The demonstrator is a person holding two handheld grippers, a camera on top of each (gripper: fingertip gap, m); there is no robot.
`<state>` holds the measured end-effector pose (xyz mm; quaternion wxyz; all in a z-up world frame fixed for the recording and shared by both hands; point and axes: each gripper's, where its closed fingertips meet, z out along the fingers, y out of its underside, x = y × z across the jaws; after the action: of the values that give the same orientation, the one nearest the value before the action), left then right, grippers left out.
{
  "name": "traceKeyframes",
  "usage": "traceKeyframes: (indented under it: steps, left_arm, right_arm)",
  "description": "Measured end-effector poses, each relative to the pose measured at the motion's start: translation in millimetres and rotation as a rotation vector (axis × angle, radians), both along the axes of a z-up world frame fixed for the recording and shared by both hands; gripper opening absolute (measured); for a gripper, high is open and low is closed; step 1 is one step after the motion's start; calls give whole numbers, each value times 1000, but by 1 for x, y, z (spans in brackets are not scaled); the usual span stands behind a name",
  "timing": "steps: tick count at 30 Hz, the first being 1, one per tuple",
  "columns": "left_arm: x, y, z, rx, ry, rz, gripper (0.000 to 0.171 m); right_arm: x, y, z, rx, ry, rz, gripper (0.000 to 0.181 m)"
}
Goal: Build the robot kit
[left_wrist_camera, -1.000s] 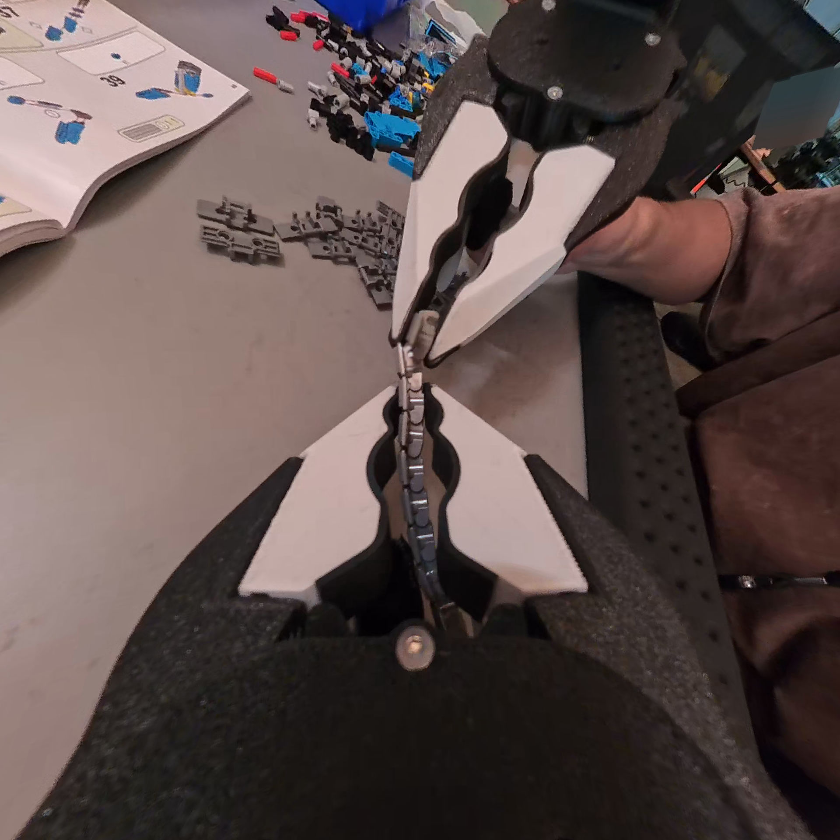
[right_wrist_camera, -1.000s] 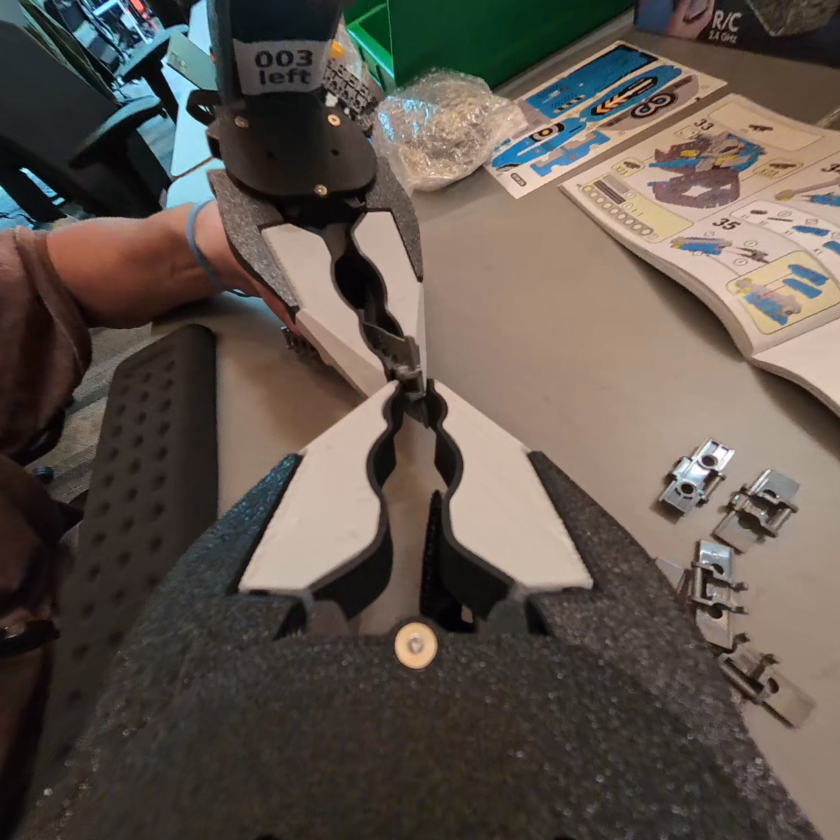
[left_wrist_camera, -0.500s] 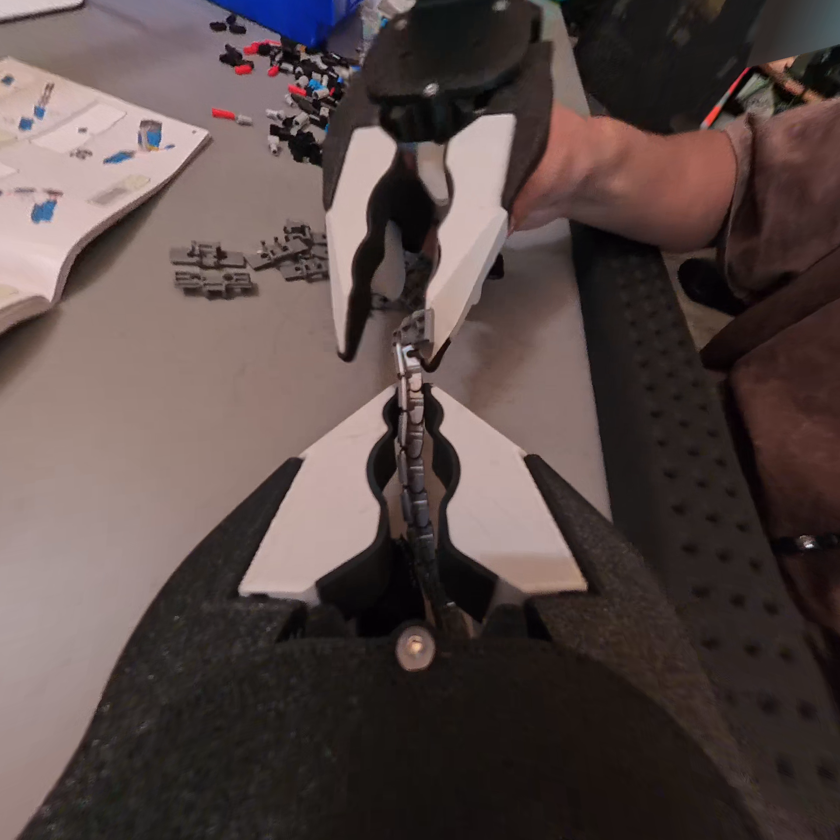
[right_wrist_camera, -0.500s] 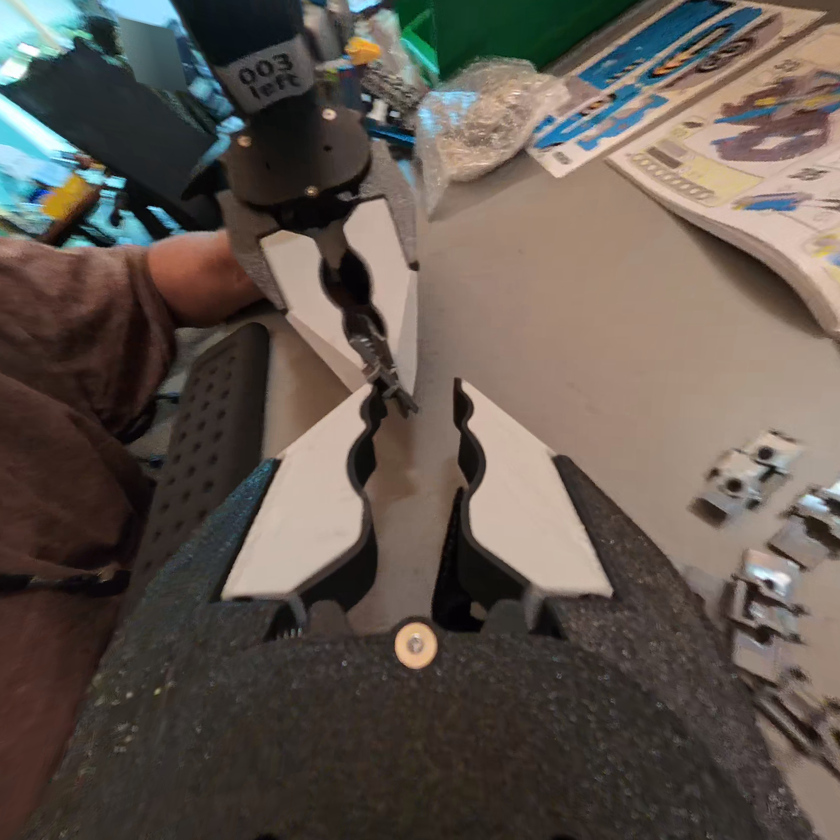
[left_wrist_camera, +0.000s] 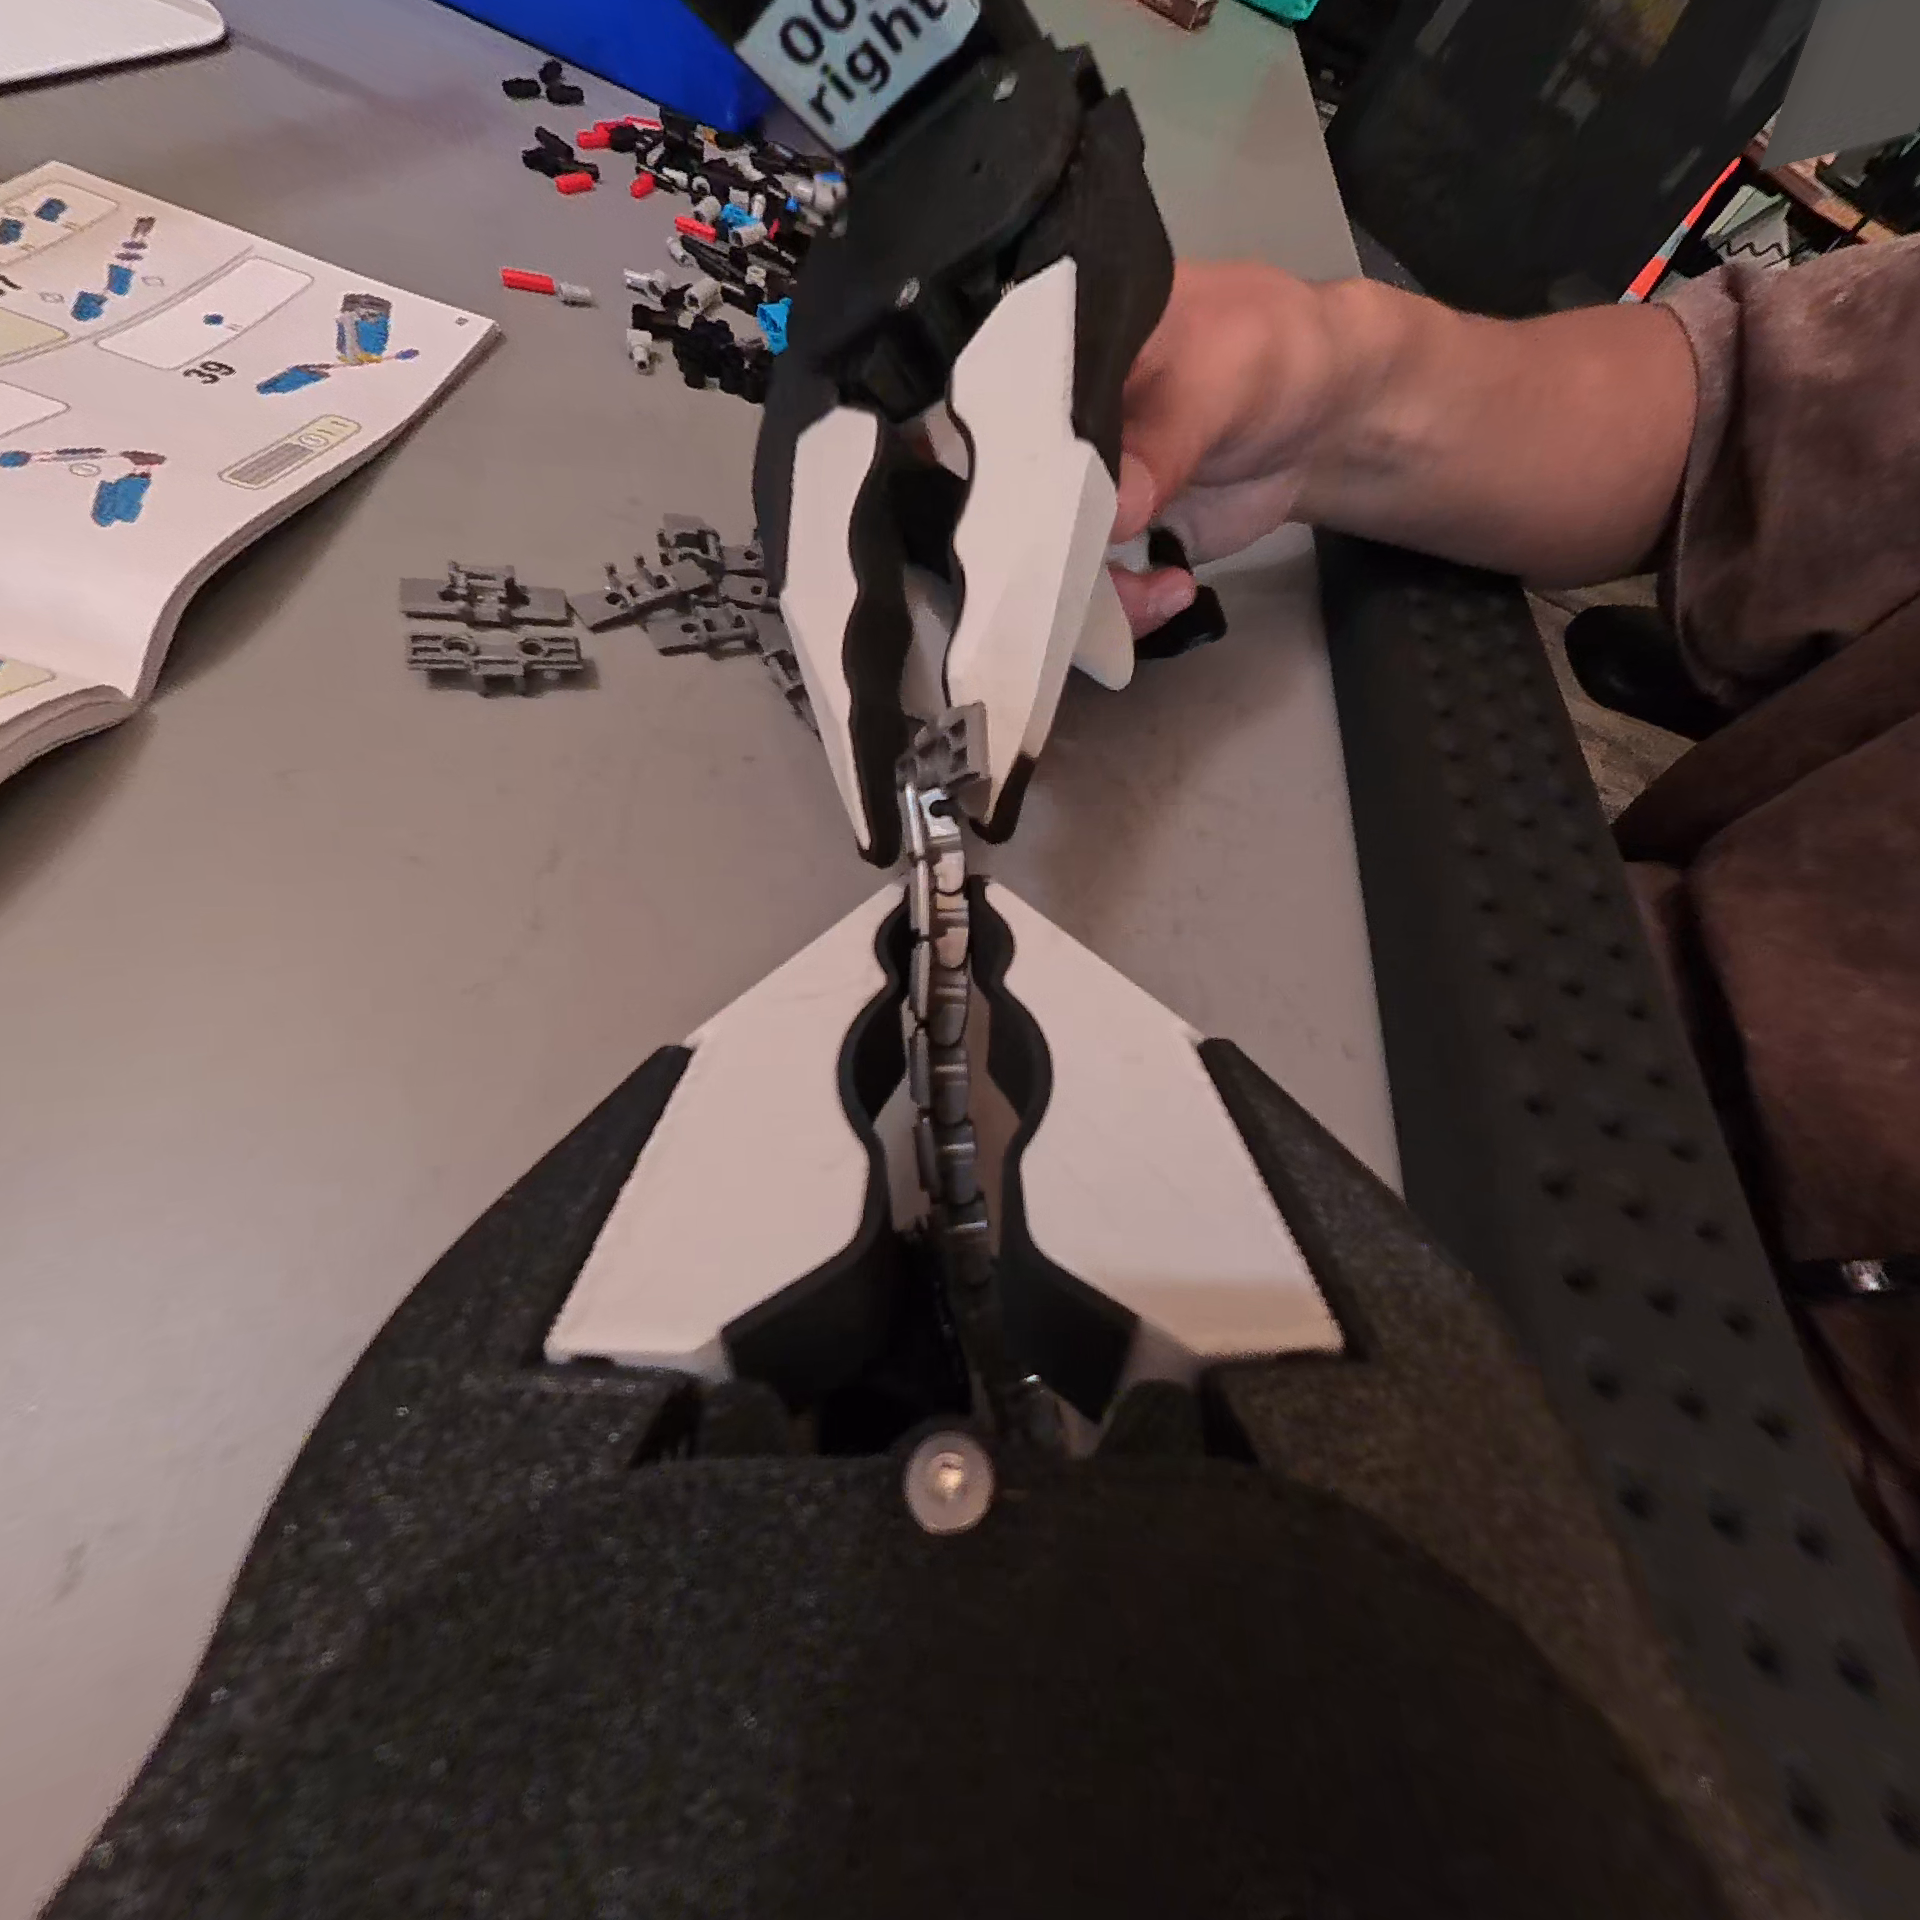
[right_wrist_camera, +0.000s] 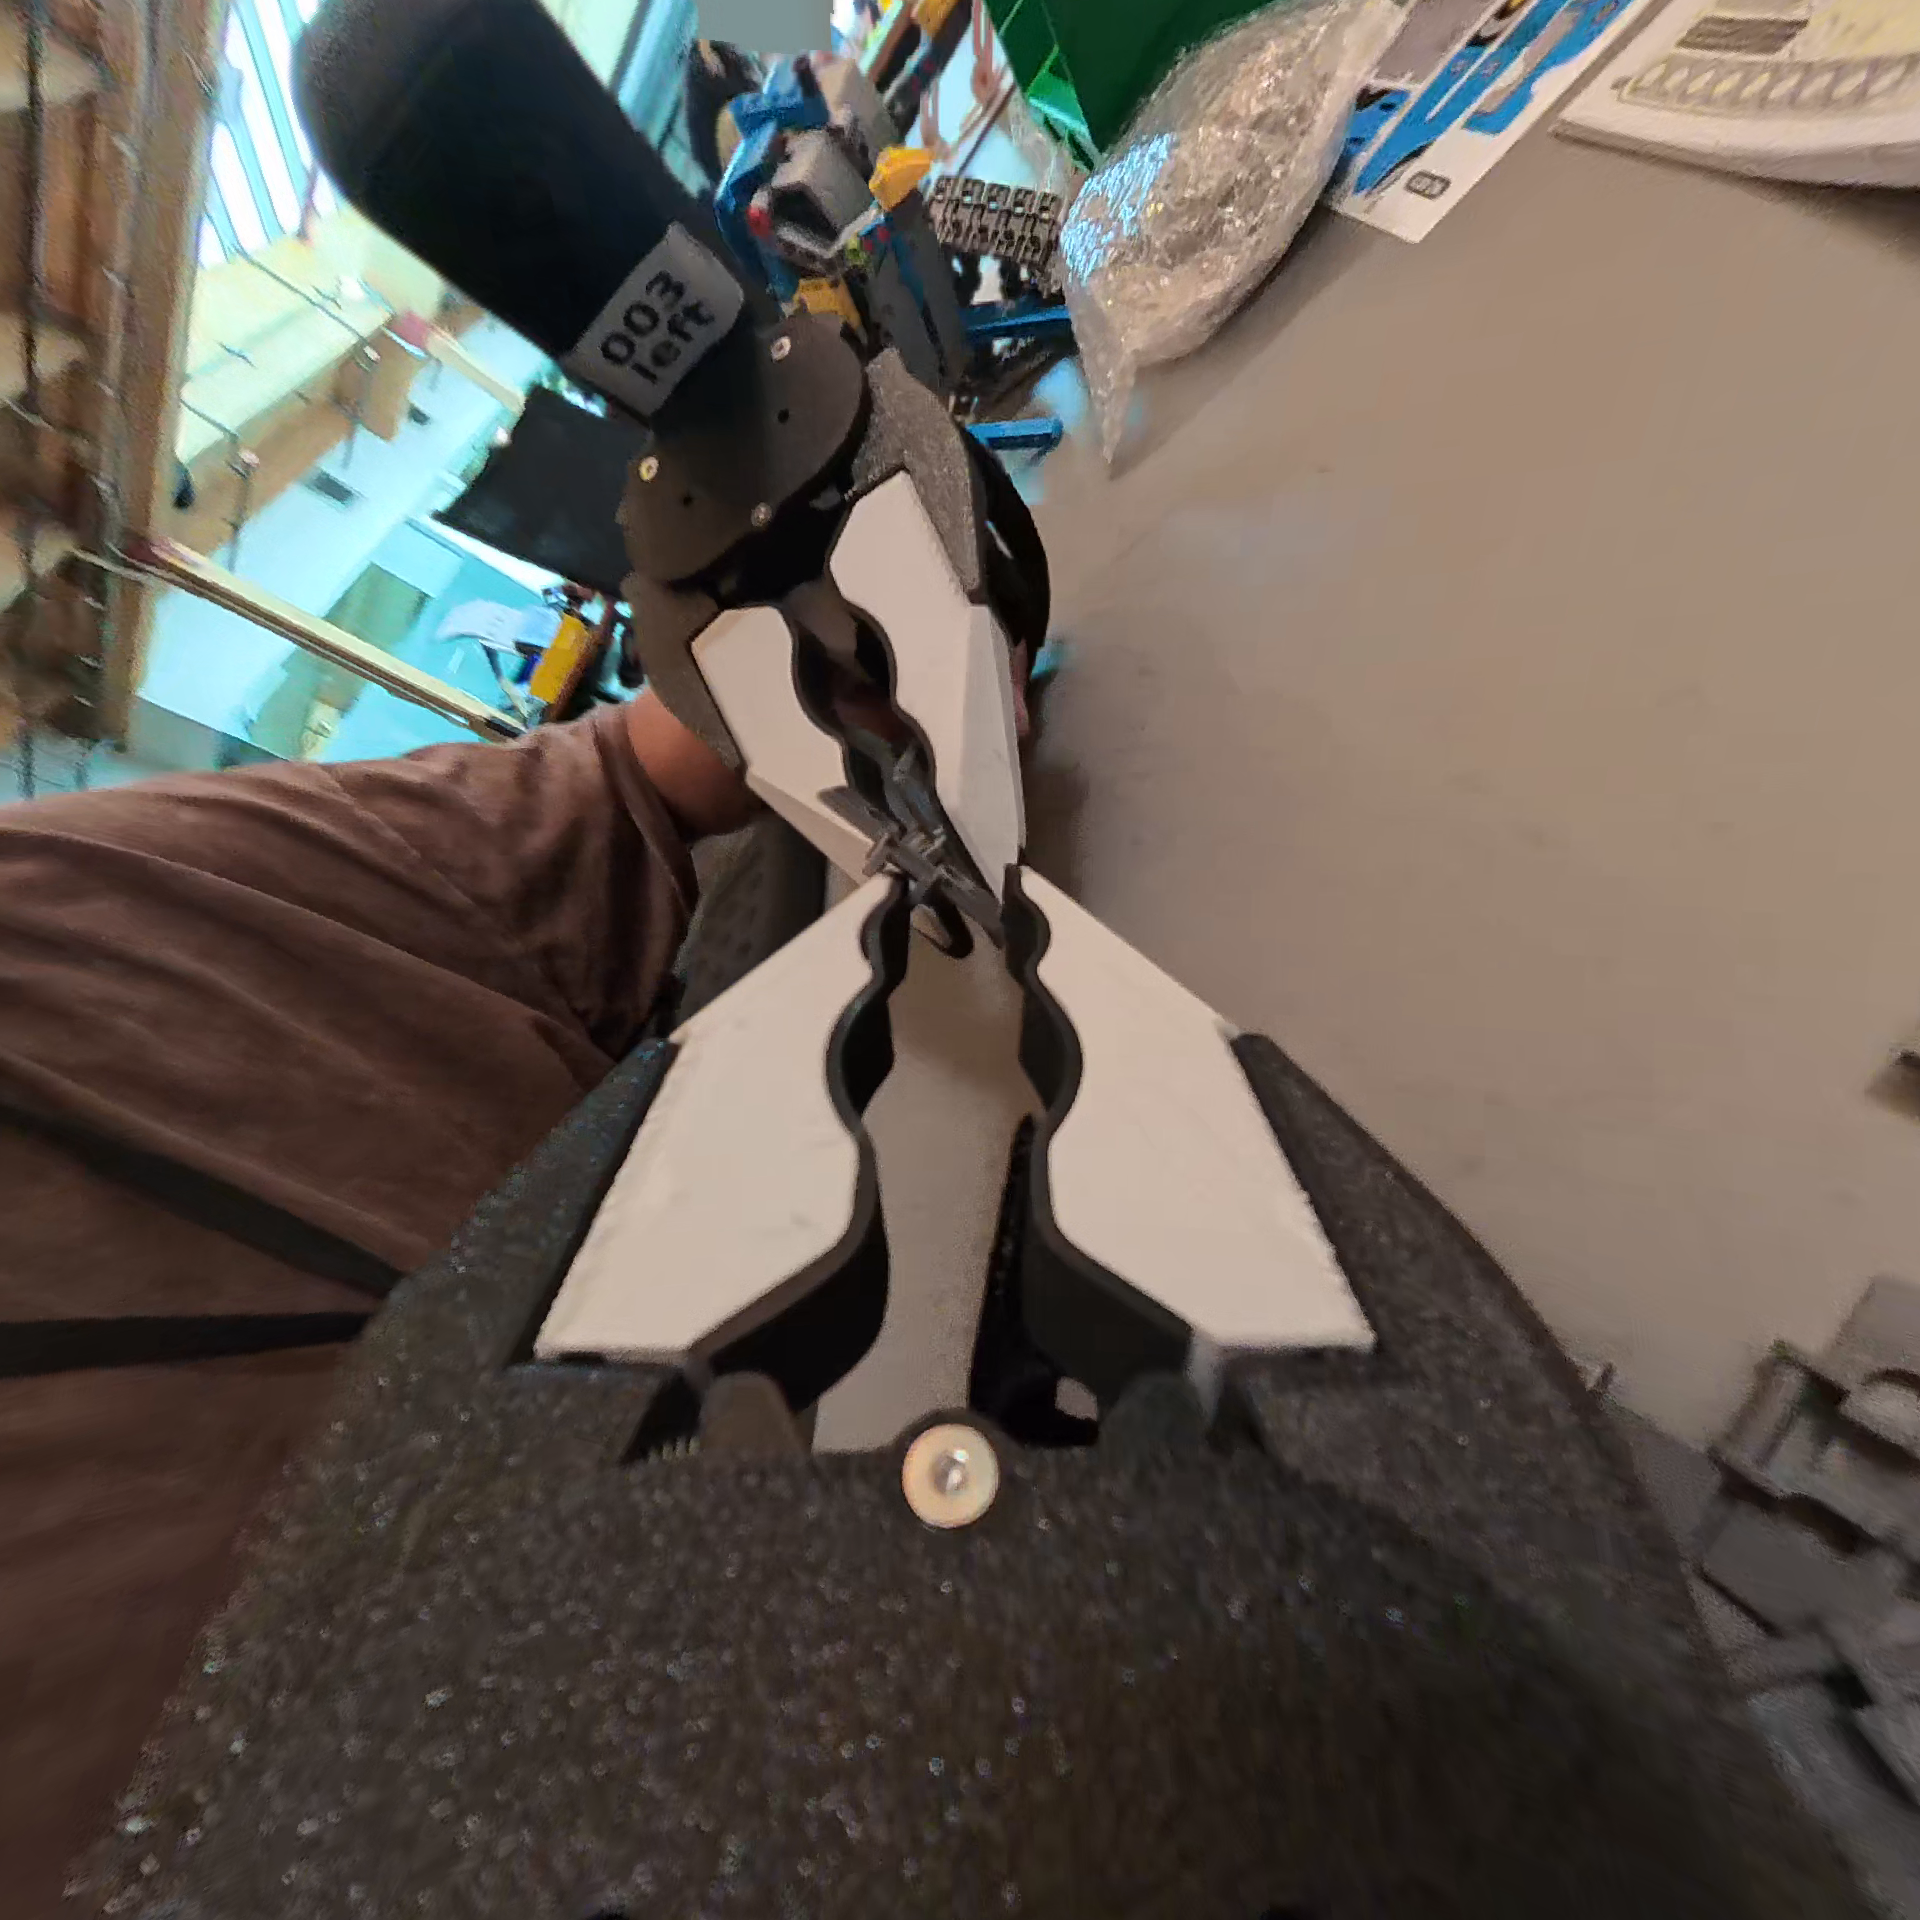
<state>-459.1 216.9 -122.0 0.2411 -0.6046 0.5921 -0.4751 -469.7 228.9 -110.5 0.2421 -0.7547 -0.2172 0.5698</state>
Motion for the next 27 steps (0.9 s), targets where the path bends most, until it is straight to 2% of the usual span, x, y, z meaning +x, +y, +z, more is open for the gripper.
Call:
traceKeyframes:
  steps: [5, 27]
  left_arm:
    - [1, 2, -2, -10, 12, 19, 7]
    - [2, 7, -8, -27, 48, 63, 7]
  right_arm:
    - [2, 1, -2, -47, 20, -5, 18]
    - [6, 1, -7, -67, -20, -22, 17]
